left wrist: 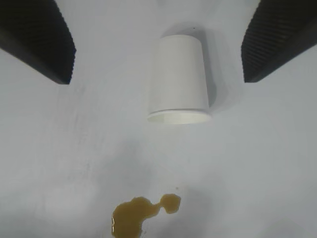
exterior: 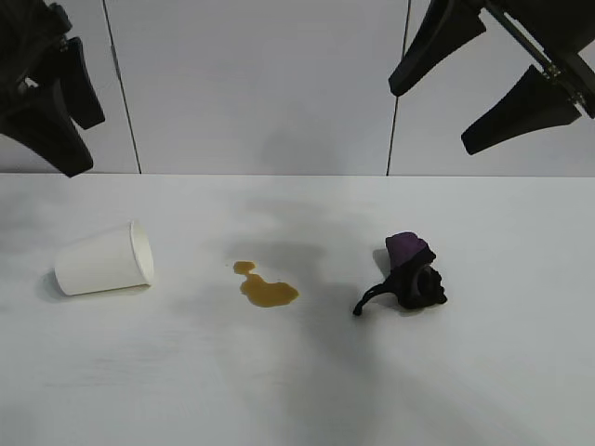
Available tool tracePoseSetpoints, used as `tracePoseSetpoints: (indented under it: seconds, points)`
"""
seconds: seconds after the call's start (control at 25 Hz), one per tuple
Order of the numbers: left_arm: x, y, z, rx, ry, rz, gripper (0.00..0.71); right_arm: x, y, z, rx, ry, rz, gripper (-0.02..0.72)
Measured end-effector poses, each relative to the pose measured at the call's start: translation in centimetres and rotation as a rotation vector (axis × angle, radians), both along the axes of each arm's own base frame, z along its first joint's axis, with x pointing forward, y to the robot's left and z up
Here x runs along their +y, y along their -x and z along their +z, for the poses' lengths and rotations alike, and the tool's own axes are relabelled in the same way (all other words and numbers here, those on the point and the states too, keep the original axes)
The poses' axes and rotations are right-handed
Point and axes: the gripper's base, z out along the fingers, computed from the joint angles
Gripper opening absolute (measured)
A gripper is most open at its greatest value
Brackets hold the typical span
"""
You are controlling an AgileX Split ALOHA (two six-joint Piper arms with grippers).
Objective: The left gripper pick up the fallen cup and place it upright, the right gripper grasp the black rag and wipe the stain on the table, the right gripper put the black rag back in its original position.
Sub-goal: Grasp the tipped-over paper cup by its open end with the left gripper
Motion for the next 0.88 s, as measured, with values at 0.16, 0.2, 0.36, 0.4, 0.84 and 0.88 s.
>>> tracePoseSetpoints:
  seconds: [0.16, 0.2, 0.36, 0.4, 0.84, 0.88]
  points:
    - [0.1, 0.0, -1.1, -0.026, -0.013, -0.003, 0.657, 0.0, 0.0, 0.0, 0.000, 0.000, 0.000, 0.558]
    - [0.2, 0.0, -1.3, -0.033, -0.014, -0.001, 0.657, 0.0, 0.0, 0.0, 0.000, 0.000, 0.000, 0.558]
    - [0.3, -0.1, -2.1, -0.065, -0.024, 0.013, 0.657, 0.0, 0.0, 0.0, 0.000, 0.000, 0.000, 0.558]
    - [0.4, 0.0, -2.4, -0.072, -0.030, 0.012, 0.657, 0.0, 0.0, 0.0, 0.000, 0.000, 0.000, 0.558]
    - [0.3, -1.5, -8.1, 0.011, -0.067, 0.022, 0.657, 0.0, 0.0, 0.0, 0.000, 0.000, 0.000, 0.558]
    - [0.3, -1.7, -8.5, 0.012, -0.069, 0.025, 0.657, 0.0, 0.0, 0.0, 0.000, 0.000, 0.000, 0.558]
